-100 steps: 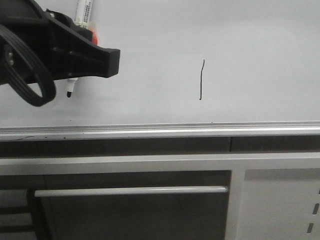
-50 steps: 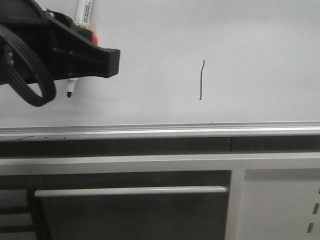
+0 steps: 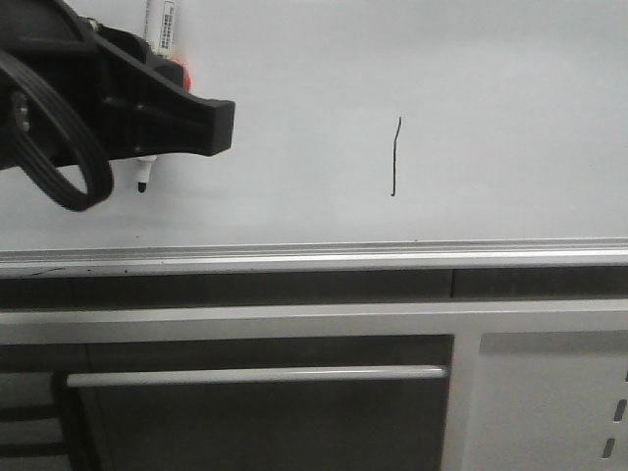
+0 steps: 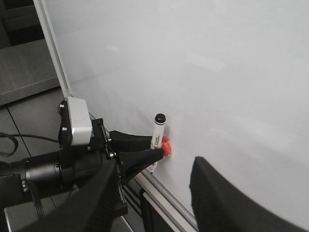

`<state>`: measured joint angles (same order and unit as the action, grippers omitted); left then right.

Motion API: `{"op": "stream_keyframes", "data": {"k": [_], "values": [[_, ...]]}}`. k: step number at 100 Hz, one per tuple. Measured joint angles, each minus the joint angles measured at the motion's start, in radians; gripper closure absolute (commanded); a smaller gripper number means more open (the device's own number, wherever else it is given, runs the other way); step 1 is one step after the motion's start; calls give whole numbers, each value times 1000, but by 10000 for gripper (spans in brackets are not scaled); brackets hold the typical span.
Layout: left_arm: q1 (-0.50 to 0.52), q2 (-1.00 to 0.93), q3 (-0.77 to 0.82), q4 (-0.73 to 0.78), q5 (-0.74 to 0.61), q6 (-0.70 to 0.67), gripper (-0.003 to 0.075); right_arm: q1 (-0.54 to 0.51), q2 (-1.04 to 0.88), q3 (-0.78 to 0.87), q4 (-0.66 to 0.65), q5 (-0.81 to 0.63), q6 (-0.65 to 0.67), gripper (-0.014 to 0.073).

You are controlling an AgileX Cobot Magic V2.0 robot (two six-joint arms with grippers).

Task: Write number 1 on whiteboard

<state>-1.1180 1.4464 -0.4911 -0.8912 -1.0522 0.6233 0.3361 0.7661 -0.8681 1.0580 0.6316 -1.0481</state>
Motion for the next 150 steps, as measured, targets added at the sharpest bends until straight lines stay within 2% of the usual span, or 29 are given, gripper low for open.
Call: {"op": "stream_keyframes", "data": {"k": [59,84,111,131,150], "values": [[0,0,0,0,0,0,542,0,0,0,0,0,0,280],[8,1,-1,-11,1,0,367,0,0,0,0,0,0,280],[10,1,-1,-19,1,0,356,0,0,0,0,0,0,280],[10,1,-1,-19,1,0,227,0,0,0,0,-1,0,280],[-17,-4,-1,-28,1,0,224,0,0,0,0,-1,0,280]]}}
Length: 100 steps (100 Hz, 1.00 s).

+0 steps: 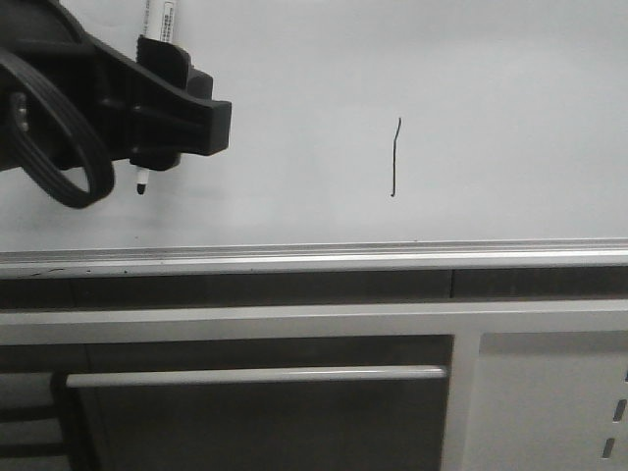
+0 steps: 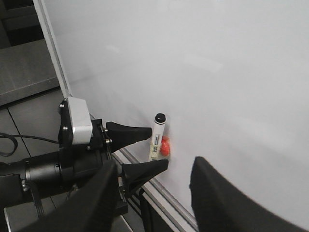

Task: Write number 1 on whiteboard

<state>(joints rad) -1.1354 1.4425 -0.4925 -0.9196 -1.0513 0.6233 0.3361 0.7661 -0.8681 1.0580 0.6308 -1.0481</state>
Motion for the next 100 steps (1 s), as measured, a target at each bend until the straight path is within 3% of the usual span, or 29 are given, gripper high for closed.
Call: {"op": "stream_keyframes", "data": {"k": [14,36,48,65,68,100], "values": [[-58,-49,0,-92,0,79,230,0,0,0,0,0,0,280],[-175,-214,0,-366,-25,340,252,0,-37,0,-3,-10,0,283],[-225,-356,0,-391,-31,425,407,0,-71,0,-3,-47,9,357],[-239,-576,0,-439,-46,536,733,0,-116,0,-3,-107,23,635],[-239,-614,0,-453,-53,571,738,0,-124,0,-6,-116,25,666],[-239,-1033,0,-716,-93,1010,741,-8,-236,146,-67,-237,108,654]]}}
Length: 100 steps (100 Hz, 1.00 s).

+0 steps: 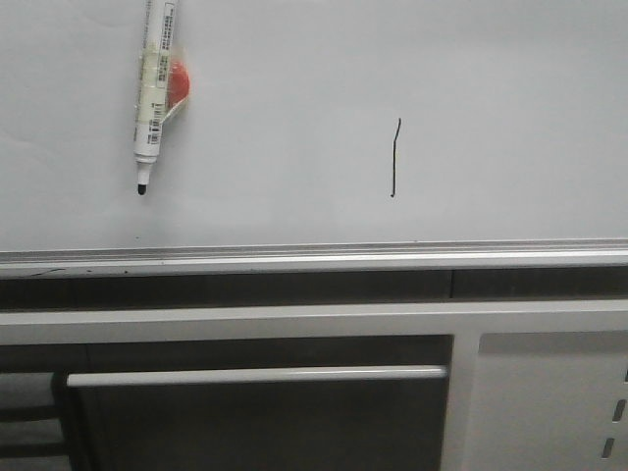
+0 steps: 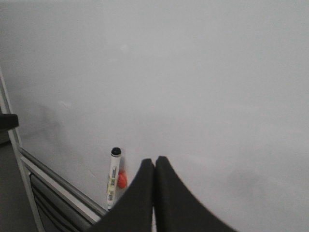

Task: Write number 1 on whiteboard

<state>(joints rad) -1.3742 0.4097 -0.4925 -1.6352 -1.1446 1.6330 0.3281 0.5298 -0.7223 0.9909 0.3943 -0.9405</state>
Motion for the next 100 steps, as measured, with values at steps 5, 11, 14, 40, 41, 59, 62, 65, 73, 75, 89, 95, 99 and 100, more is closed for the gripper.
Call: {"op": "stream_keyframes", "data": {"k": [5,11,14,40,41,59,62,65,73,75,89,95,99,100], "values": [[0,-56,0,-34,8,64,741,-7,-25,41,-7,-14,2,654],[0,-121,0,-72,25,140,741,-17,-58,91,-17,-25,4,655],[0,-147,4,-87,32,169,741,-18,-82,123,-18,-30,4,655],[0,-297,141,-141,126,244,741,-25,-301,365,-23,-23,23,657],[0,-301,149,-143,129,244,741,-25,-307,371,-23,-23,23,657],[0,-326,208,-145,201,244,741,-25,-431,497,6,-1,56,657],[0,-326,210,-145,203,244,741,-25,-443,504,13,-8,58,657],[0,-326,211,-145,204,244,741,-25,-450,511,21,-14,60,657],[0,-326,213,-145,207,244,741,-25,-458,522,27,-25,62,657],[0,-326,213,-145,207,244,741,-25,-460,524,29,-25,62,657],[0,-326,215,-145,207,244,741,-25,-460,526,31,-27,62,657],[0,-326,215,-145,207,244,741,-25,-460,526,31,-27,62,657],[0,-326,215,-145,207,244,741,-25,-460,526,32,-27,62,657],[0,-326,215,-145,207,244,741,-25,-460,526,32,-27,62,657]]}}
